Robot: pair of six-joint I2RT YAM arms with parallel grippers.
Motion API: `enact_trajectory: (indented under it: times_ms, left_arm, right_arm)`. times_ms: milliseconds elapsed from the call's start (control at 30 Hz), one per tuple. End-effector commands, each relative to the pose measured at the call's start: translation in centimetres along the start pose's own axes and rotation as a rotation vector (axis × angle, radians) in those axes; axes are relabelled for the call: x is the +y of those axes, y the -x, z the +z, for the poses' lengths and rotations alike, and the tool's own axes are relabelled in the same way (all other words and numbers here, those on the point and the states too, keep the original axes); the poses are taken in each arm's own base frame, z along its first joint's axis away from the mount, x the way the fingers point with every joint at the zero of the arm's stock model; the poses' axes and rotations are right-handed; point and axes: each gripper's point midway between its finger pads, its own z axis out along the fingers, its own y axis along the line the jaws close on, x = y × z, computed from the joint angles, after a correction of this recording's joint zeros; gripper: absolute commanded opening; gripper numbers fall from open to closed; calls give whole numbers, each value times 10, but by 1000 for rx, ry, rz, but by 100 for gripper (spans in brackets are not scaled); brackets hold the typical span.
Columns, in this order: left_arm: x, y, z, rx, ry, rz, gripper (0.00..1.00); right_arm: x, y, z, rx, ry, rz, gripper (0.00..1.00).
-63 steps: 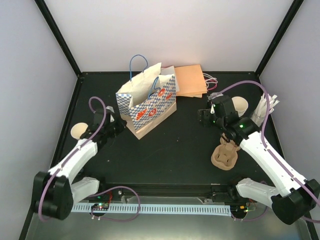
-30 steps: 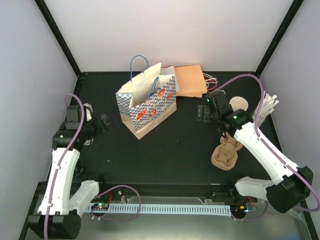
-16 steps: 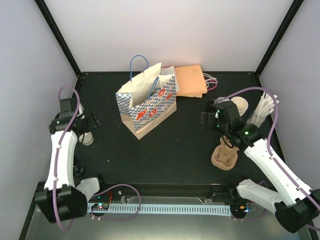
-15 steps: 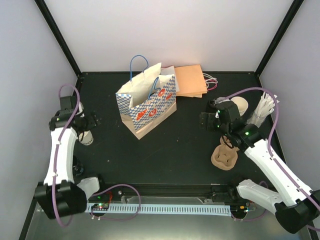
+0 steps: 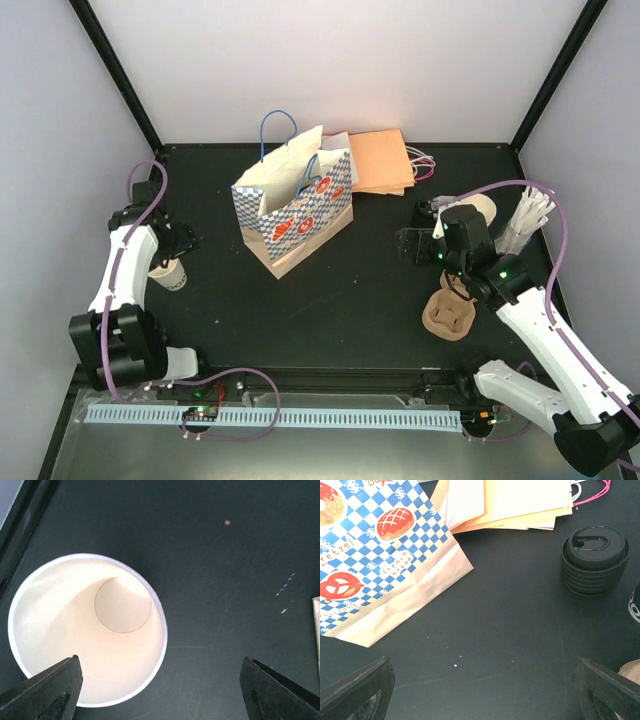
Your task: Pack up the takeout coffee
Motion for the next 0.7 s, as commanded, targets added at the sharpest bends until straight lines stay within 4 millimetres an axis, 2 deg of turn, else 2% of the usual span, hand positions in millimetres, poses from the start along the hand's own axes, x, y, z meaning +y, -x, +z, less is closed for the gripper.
enact_trajectory:
  times_ms: [0, 100, 300, 400, 467, 600, 667]
  left_arm:
    - [8, 4, 11, -5, 49, -17, 88]
    - [7, 3, 19, 16, 51, -12, 86]
    - [6, 4, 30, 42, 61, 0, 77]
    - [11, 4, 34, 43, 97, -15, 67]
    - [8, 2, 39, 51, 77, -11, 60]
    - [0, -2, 50, 76, 39, -7, 54]
    - [-3, -3, 54, 91, 28, -4, 48]
  right_arm:
    - [2, 1, -2, -12, 21, -2, 100]
    - [1, 1, -2, -16, 18, -1, 100]
    - [1, 2, -4, -21, 16, 2, 100]
    - [0, 2, -5, -21, 13, 2, 100]
    - [0, 1, -4, -20, 12, 1, 100]
    - [1, 2, -5, -22, 16, 2, 100]
    - [1, 3, -6, -24, 17, 1, 100]
